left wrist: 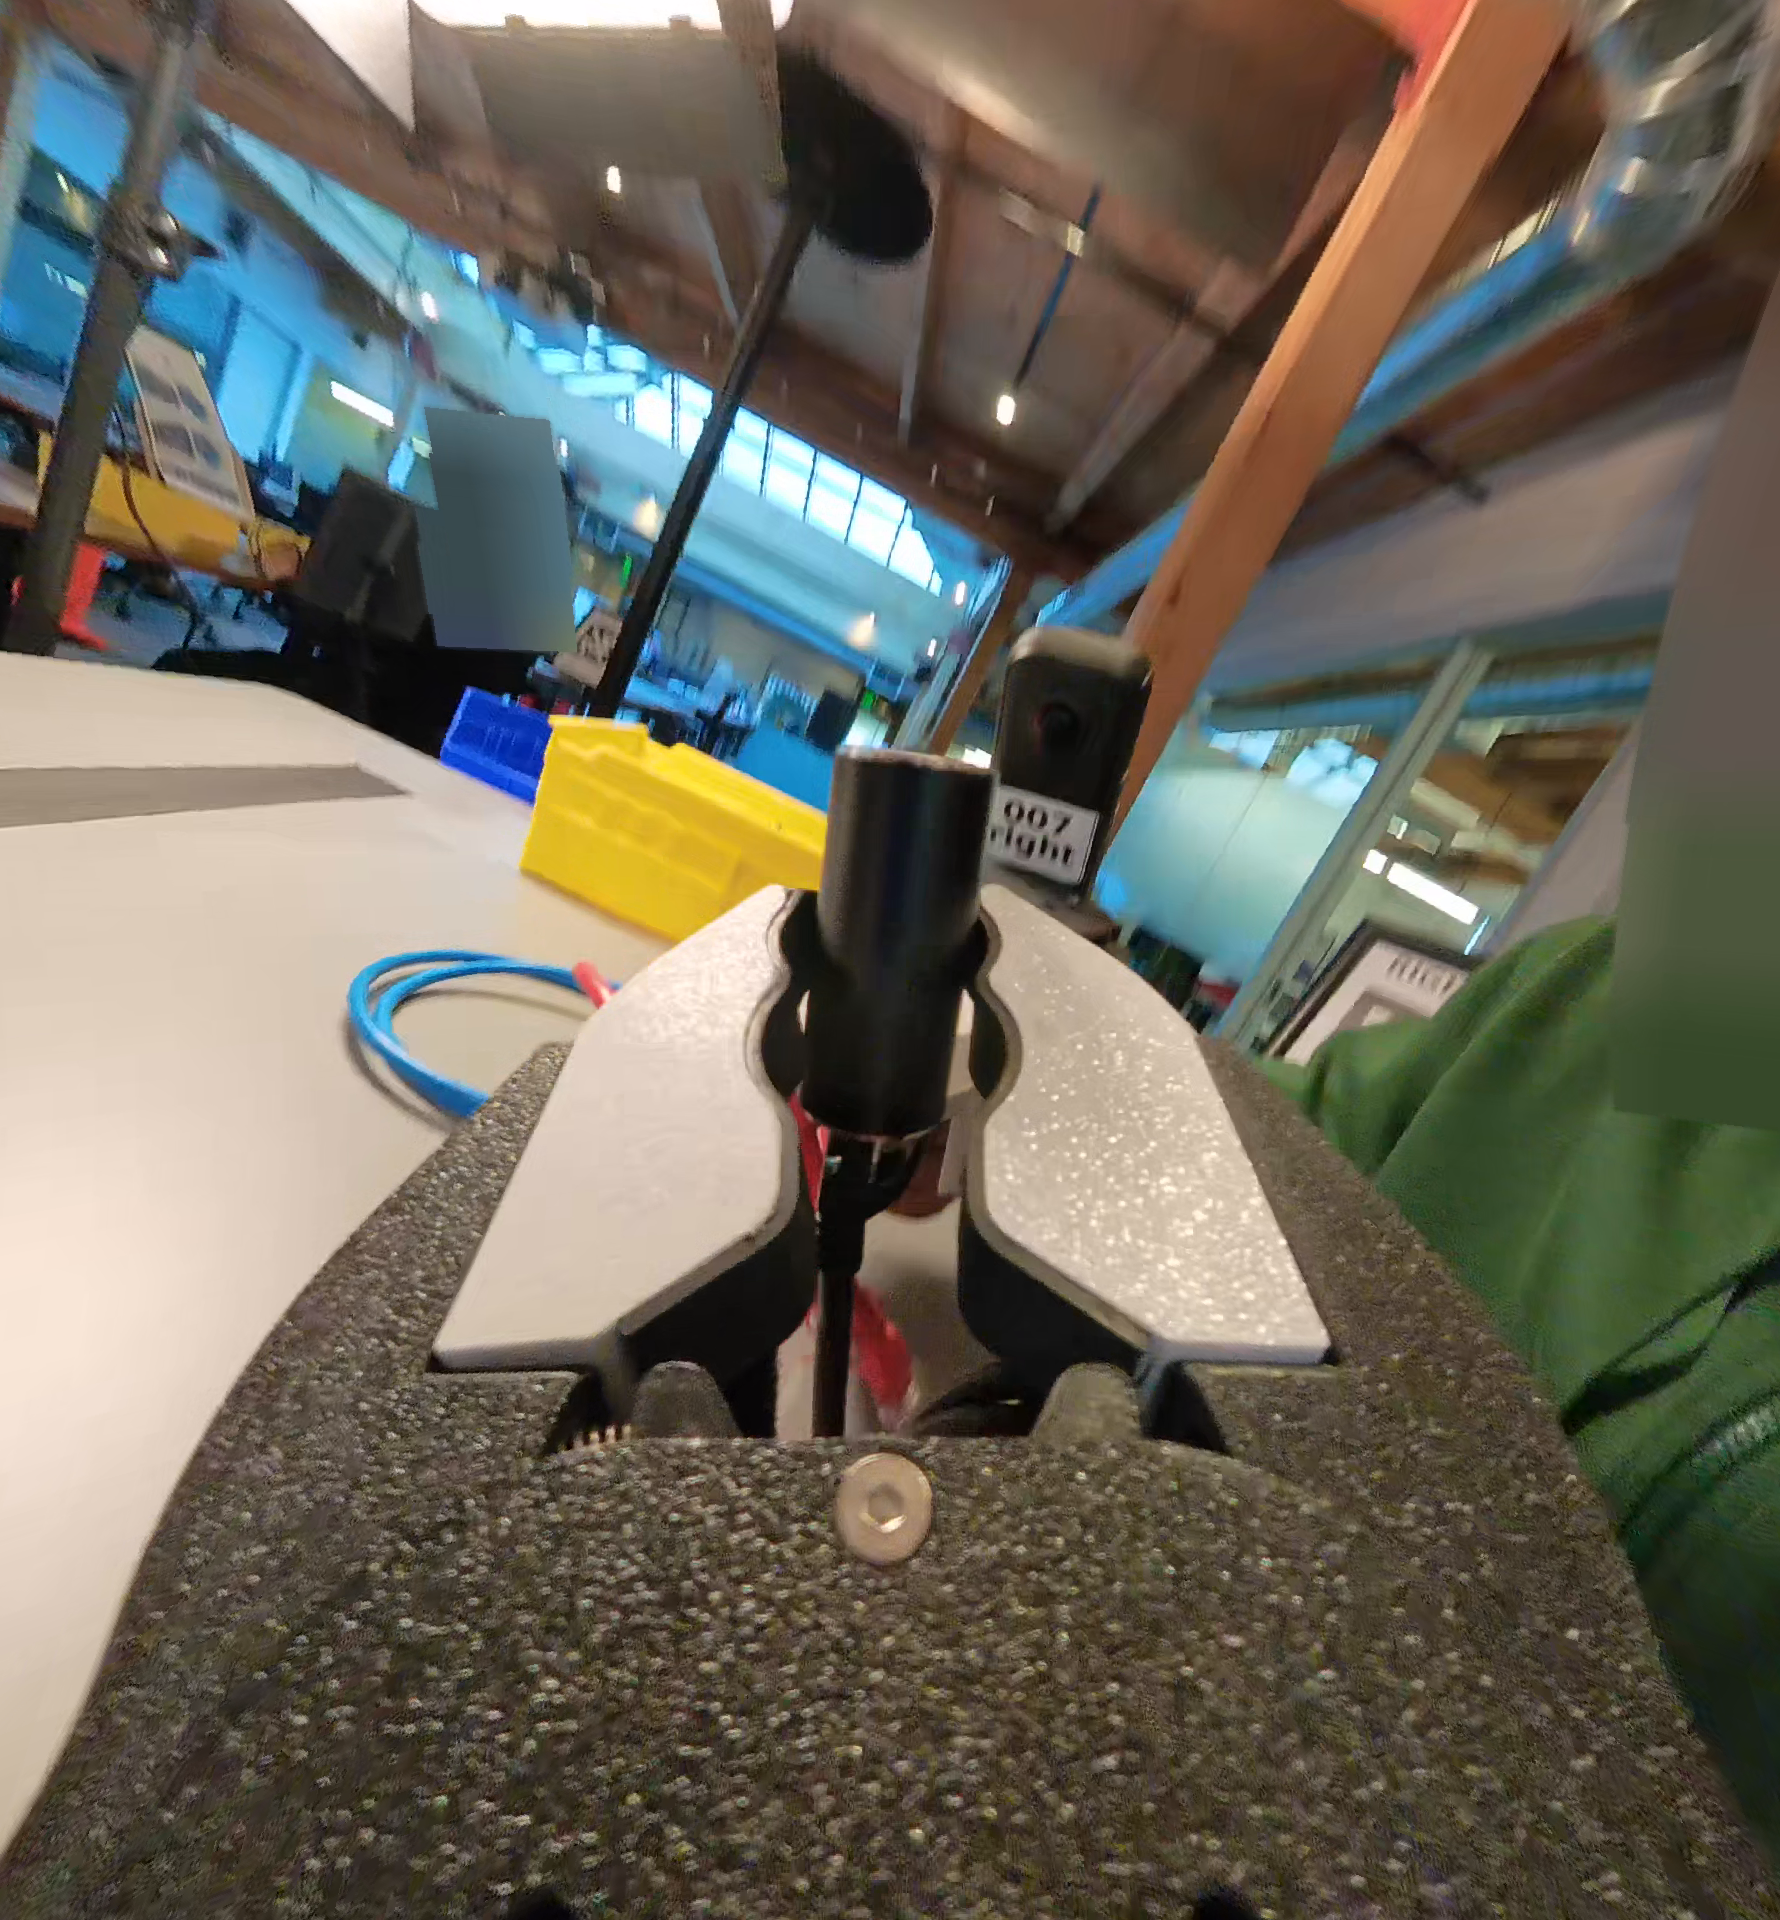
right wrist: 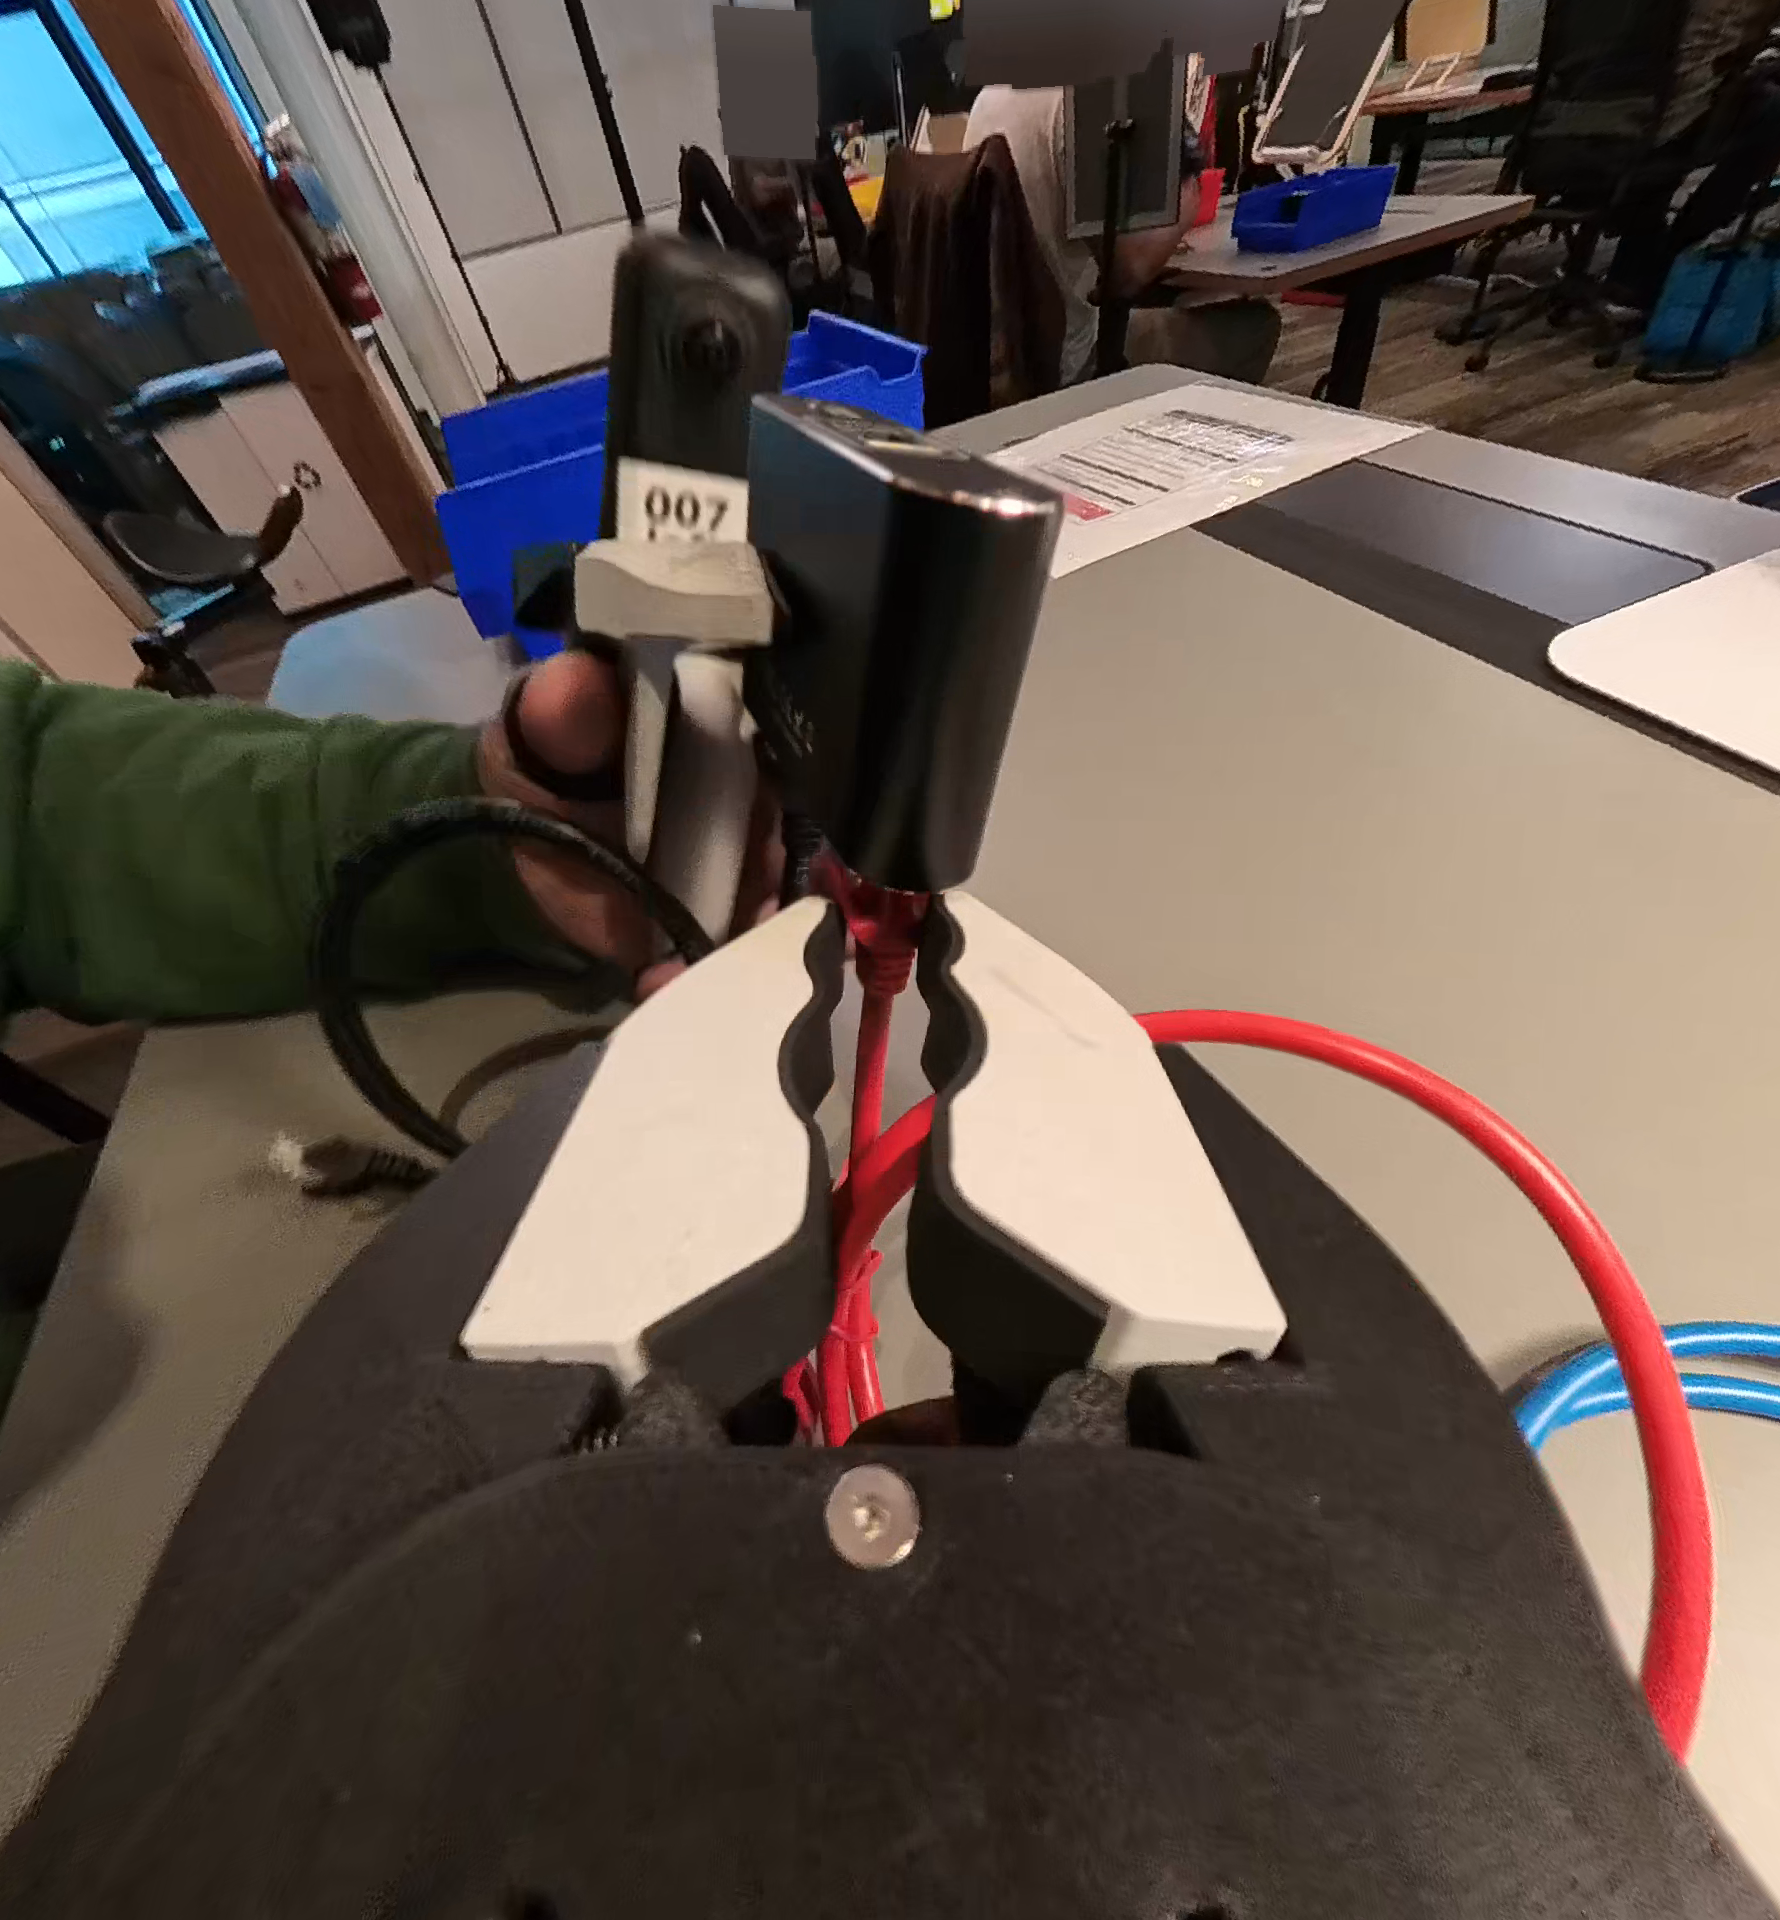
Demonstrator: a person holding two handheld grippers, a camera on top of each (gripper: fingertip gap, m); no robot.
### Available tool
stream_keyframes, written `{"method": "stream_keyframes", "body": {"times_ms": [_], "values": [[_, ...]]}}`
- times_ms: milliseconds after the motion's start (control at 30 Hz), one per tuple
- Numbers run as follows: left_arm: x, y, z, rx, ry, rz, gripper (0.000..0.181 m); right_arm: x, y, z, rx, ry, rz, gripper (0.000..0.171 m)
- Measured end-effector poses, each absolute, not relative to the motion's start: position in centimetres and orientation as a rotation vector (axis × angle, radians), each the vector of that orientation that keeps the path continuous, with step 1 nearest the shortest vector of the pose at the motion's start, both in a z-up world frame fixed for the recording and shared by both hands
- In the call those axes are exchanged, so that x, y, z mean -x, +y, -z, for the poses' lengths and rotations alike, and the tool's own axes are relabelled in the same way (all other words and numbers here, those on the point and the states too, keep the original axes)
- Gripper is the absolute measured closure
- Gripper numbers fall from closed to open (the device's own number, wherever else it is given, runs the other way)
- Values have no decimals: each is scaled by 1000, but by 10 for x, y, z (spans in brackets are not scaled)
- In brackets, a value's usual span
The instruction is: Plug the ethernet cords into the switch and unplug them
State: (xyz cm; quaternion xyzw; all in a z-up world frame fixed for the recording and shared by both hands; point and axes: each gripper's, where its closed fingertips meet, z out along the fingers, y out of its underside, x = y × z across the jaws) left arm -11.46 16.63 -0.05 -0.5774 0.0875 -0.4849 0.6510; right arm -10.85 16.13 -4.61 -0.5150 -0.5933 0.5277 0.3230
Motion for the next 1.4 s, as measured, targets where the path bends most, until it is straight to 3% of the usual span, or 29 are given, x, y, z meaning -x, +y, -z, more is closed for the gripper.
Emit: {"method": "stream_keyframes", "body": {"times_ms": [233,433,633,1400], "values": [[108,155,10,1614,511,825,120,102,156,54,1262,-1735,-1206,158],[99,133,40,1812,861,562,126,94,136,68,1157,-1950,-1072,159],[86,113,75,1910,1105,509,149,84,114,95,1040,-2171,-907,159],[93,127,90,1612,1070,401,152,96,130,98,1097,-1912,-992,150]]}}
